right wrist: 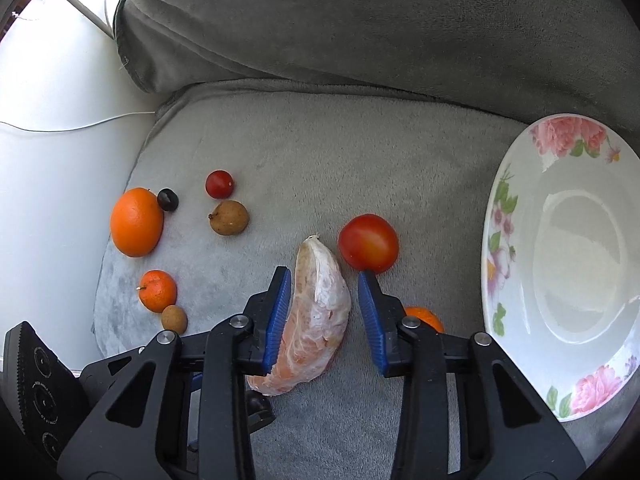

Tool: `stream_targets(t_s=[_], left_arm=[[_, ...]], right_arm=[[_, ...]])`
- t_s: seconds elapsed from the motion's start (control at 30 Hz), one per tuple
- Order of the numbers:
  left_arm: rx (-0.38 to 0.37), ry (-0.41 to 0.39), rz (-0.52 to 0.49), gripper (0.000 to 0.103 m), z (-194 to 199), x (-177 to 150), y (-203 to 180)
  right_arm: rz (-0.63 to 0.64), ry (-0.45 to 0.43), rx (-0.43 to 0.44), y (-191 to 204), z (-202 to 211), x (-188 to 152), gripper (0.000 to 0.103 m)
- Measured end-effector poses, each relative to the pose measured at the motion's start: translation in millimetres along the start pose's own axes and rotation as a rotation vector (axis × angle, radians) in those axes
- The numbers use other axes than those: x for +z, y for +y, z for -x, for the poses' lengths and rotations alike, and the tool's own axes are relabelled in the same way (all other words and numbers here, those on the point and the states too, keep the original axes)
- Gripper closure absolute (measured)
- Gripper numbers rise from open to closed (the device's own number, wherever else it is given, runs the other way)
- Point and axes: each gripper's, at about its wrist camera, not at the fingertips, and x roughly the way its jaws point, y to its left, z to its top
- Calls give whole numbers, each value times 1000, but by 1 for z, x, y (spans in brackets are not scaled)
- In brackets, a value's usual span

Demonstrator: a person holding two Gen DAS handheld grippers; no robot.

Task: Organize fruits
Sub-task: 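Lift the pomelo segment with the right gripper and carry it over the plate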

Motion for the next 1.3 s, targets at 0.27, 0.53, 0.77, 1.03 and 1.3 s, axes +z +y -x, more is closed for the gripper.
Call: stream_targets(t_s=[0.27,0.53,0.77,1.03,1.3], left_arm=[[16,28,-7,70,-30,8,-6],[31,46,6,72,-58,8,-2],[34,43,6,73,-67,11,2],[30,30,12,73,-63,0,6],[30,-7,0,74,-44,-8,4]], right_arm=[[7,26,-11,4,-8,3,67],[5,51,-24,7,-14,7,67],[36,67,-73,18,-25,12,71],[34,37,-68,25,-22,10,73],[49,-3,-48,20,2,2,73]])
